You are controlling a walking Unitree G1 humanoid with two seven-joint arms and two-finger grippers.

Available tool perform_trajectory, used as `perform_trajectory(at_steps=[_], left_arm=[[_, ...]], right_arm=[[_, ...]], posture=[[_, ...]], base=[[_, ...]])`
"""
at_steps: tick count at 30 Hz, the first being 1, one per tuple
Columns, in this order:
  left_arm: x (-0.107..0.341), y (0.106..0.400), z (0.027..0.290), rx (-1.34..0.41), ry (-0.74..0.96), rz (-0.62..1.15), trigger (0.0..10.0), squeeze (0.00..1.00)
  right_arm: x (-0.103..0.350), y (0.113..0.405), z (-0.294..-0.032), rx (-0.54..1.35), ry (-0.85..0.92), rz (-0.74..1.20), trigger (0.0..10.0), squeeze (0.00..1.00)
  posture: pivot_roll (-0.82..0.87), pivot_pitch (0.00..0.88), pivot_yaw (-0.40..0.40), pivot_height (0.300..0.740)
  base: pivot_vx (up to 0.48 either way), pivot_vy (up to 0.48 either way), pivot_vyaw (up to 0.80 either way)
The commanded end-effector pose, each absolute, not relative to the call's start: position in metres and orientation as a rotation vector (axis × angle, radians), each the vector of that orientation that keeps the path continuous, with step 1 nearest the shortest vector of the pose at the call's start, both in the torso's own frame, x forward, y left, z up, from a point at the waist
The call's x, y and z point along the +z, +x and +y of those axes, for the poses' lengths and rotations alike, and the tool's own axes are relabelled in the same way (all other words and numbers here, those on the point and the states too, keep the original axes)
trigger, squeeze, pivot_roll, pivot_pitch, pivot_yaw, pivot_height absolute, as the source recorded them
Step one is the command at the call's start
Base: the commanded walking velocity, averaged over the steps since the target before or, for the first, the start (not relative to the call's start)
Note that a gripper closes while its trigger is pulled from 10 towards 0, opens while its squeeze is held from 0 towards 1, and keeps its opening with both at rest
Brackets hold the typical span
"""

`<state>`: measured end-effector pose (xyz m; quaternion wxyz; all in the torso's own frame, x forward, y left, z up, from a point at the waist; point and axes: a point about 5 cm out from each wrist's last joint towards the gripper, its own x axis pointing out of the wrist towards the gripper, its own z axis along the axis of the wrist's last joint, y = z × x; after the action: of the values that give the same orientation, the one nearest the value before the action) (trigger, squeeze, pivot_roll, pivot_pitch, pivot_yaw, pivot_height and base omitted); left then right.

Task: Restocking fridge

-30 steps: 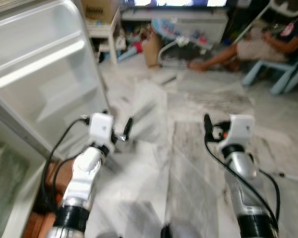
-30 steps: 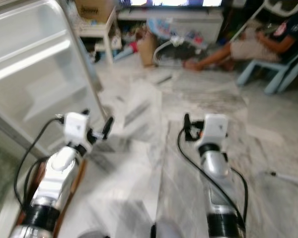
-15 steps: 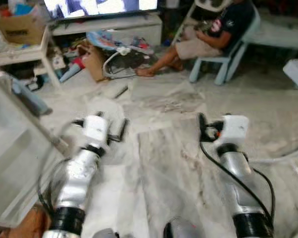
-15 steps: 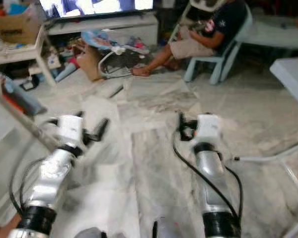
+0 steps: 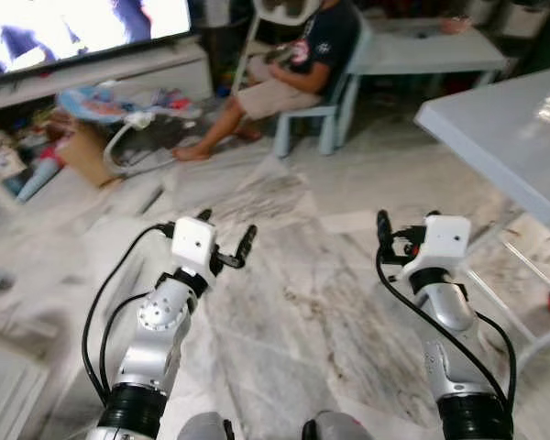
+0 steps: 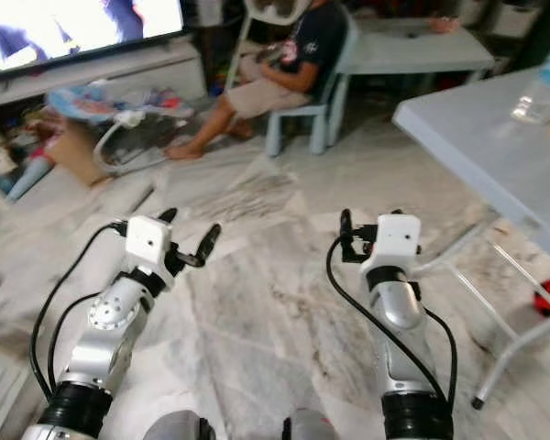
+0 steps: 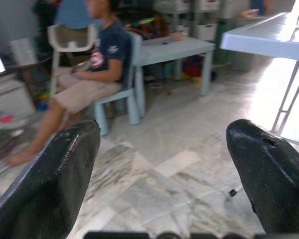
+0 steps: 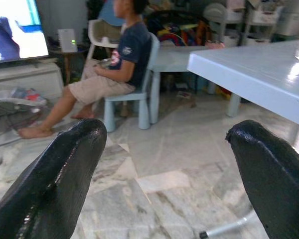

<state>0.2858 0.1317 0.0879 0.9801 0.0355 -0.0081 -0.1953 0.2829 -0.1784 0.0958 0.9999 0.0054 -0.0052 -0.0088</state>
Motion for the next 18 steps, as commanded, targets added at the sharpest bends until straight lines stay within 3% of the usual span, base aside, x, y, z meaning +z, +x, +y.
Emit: perform_trajectory(at_steps=[1,13,18], left_arm=[[0.092,0.287,0.132,-0.393,0.067,-0.031,10.0,0.00],[0.092,0.288,0.132,-0.396,0.068,-0.036,10.0,0.00],[0.088,0.283,0.149,-0.275,0.068,-0.032,10.0,0.00]], right_arm=[[0.099,0.285,-0.176,-0.007,0.009,-0.026,10.0,0.00],[0.099,0.285,-0.175,-0.005,0.003,-0.036,10.0,0.00],[0.098,0.279,-0.180,-0.030,-0.004,-0.041,10.0,0.00]], posture=[[-0.08,0.056,0.003,0.740],[-0.08,0.047,0.005,0.740],[-0.08,0.027,0.011,0.740]], base=[[0.431,0.000,-0.80],[0.431,0.000,-0.80],[0.406,0.000,-0.80]])
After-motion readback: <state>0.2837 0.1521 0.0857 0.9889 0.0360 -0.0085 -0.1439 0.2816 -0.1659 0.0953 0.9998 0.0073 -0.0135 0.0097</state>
